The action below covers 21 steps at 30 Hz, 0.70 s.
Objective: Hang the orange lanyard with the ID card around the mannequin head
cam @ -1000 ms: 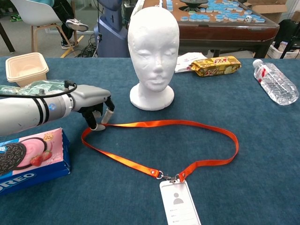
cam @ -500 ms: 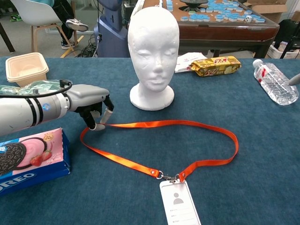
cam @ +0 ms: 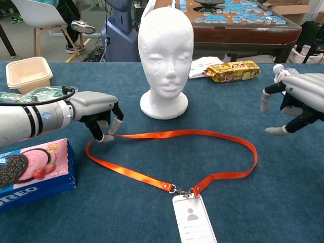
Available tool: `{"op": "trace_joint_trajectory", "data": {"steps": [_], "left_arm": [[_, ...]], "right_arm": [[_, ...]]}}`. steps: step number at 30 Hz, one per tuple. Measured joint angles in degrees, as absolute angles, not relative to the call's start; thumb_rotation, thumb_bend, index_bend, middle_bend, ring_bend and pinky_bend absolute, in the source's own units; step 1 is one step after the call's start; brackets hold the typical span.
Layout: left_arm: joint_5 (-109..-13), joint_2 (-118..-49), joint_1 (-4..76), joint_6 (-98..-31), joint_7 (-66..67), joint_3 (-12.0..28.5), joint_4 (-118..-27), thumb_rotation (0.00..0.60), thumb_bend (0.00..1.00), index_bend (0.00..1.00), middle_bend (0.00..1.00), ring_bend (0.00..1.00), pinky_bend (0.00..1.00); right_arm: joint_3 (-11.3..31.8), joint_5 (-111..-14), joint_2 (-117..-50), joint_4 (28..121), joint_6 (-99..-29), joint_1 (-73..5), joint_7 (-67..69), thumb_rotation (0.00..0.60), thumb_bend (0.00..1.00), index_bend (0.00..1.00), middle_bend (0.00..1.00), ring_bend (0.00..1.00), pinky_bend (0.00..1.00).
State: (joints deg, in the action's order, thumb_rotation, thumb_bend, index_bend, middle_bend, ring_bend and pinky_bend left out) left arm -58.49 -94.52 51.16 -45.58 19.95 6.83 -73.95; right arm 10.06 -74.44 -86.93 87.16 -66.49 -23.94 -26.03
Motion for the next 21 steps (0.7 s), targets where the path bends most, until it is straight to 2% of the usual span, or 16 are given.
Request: {"op": "trace_joint_trajectory", "data": {"steps": [17,21], "left_arm": [[-58.1,-94.0,50.6,-46.3,20.7,7.1,-75.4,0.600,0.31,0.62,0.97,0.94,0.83],[-58.0,-94.0,50.4,-46.6,20.9,7.1,-75.8,0.600,0.30,0.62,0.97,0.94,0.83]], "right_arm": [[13.7,-65.2,-101.8,74.8,-61.9,-32.6,-33.0,0.600,0.20,0.55,1.00,1.00,1.00],[14.2,-63.9,-104.9,71.7,-61.3,-34.2,-33.3,0.600,0.23,0.55,1.00,1.00,1.00]]}}
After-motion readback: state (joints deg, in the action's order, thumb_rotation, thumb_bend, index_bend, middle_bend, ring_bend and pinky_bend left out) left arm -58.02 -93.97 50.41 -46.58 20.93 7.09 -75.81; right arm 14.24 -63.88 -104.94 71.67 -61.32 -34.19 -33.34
